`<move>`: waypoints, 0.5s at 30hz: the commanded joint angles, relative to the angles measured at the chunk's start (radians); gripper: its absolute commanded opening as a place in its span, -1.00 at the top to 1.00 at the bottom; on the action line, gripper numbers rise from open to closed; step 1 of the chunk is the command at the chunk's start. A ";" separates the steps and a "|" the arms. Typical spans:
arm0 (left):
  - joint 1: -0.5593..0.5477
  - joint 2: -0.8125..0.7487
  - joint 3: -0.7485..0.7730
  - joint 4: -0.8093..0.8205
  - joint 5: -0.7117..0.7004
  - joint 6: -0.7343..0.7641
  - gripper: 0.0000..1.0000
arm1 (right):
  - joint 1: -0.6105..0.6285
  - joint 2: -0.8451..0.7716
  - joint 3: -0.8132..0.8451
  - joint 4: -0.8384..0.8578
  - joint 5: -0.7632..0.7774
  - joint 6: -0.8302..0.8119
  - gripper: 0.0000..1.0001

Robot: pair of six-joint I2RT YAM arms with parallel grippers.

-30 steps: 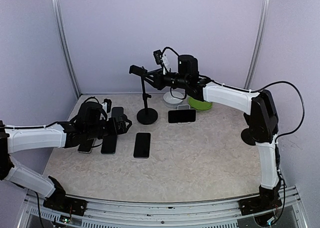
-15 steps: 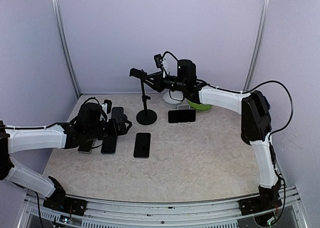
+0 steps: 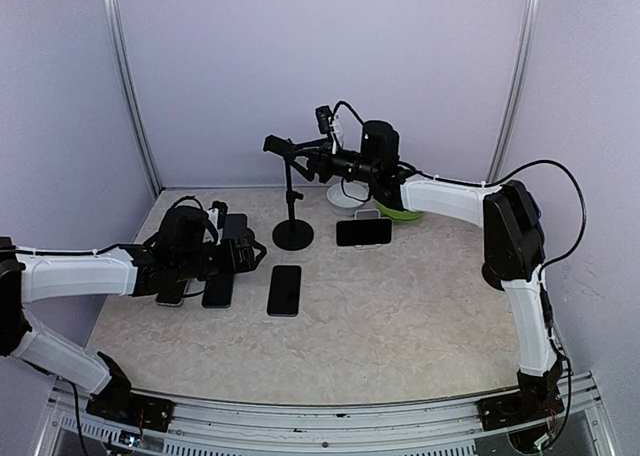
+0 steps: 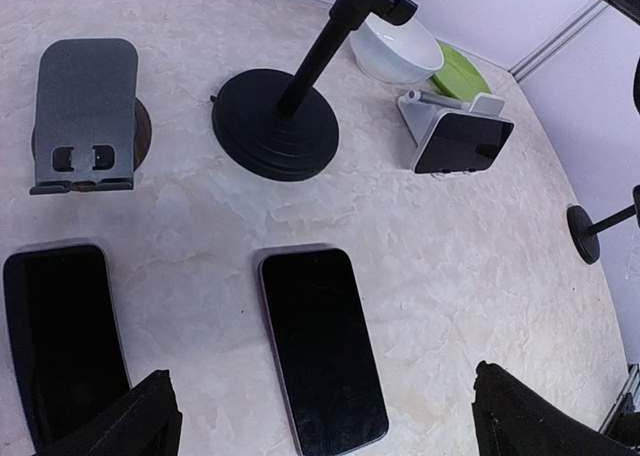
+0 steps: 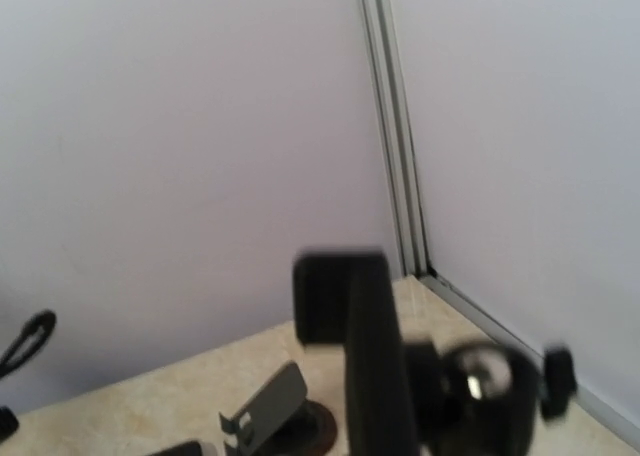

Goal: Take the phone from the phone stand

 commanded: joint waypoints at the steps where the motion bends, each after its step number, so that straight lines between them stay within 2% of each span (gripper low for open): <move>1: 0.005 0.013 0.038 0.020 0.023 0.017 -0.98 | -0.026 -0.080 -0.067 0.052 -0.032 0.002 -0.41; 4: 0.004 0.012 0.038 0.027 0.037 0.015 -0.98 | -0.047 -0.137 -0.139 0.060 -0.047 -0.008 -0.67; 6: 0.005 0.013 0.040 0.029 0.044 0.011 -0.98 | -0.078 -0.177 -0.194 0.066 -0.066 -0.012 -0.75; 12: -0.002 0.010 0.039 0.036 0.042 -0.006 -0.98 | -0.180 -0.260 -0.338 0.003 -0.135 -0.032 -0.75; 15: -0.010 0.015 0.045 0.040 0.043 -0.008 -0.98 | -0.232 -0.257 -0.345 -0.108 -0.174 -0.072 -0.71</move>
